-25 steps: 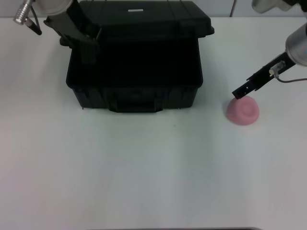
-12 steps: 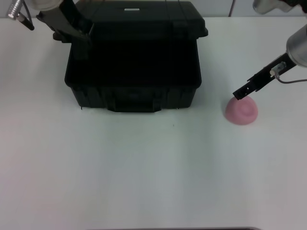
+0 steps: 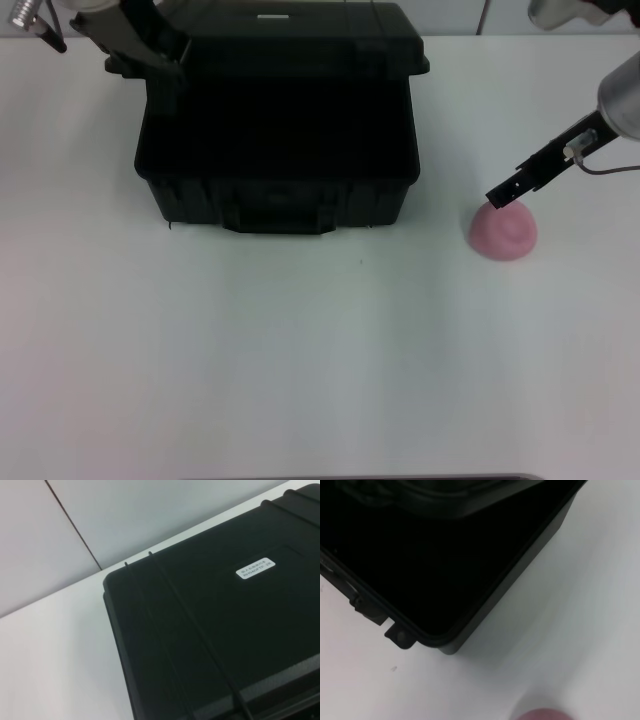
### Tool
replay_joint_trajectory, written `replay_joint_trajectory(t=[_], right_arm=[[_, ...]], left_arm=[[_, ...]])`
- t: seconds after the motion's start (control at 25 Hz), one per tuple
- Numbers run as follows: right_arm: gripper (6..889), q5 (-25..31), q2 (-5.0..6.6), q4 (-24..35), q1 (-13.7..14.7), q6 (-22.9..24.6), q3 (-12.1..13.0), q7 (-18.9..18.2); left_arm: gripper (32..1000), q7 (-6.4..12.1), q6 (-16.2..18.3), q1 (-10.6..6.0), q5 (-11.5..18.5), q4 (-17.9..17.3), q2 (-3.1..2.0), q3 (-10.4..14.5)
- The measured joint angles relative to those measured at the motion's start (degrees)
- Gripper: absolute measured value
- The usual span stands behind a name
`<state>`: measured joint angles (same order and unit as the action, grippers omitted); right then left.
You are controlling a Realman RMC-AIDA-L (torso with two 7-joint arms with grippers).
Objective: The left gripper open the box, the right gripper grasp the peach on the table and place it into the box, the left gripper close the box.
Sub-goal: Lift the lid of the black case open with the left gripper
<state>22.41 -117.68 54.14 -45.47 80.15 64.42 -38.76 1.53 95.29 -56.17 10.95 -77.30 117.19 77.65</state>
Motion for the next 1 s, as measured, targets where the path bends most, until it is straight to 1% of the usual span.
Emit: replay_joint_trajectory(t=[0.24,0.68,0.84,1.0], right_arm=[[717,0.0,0.06,-0.3,0.1,0.0,0.0,0.0],[713,0.0,0.09,-0.2,0.3,0.0,0.0,0.0],[711,0.0,0.09,-0.1,0.4,0.0,0.0,0.0],[709,0.0,0.09,0.0,0.4,0.1,0.0,0.0]], left_arm=[[495,0.06,-0.2,-0.14,-0.7,0.0,-0.02,-0.1],[497,0.11,-0.5,-0.35,-0.9,-0.5,-0.05,-0.1],[497,0.12,-1.4,-0.36,-0.9,-0.8,-0.05,-0.1],[498,0.13,-1.5,-0.36,-0.9,-0.8,-0.05,-0.1]])
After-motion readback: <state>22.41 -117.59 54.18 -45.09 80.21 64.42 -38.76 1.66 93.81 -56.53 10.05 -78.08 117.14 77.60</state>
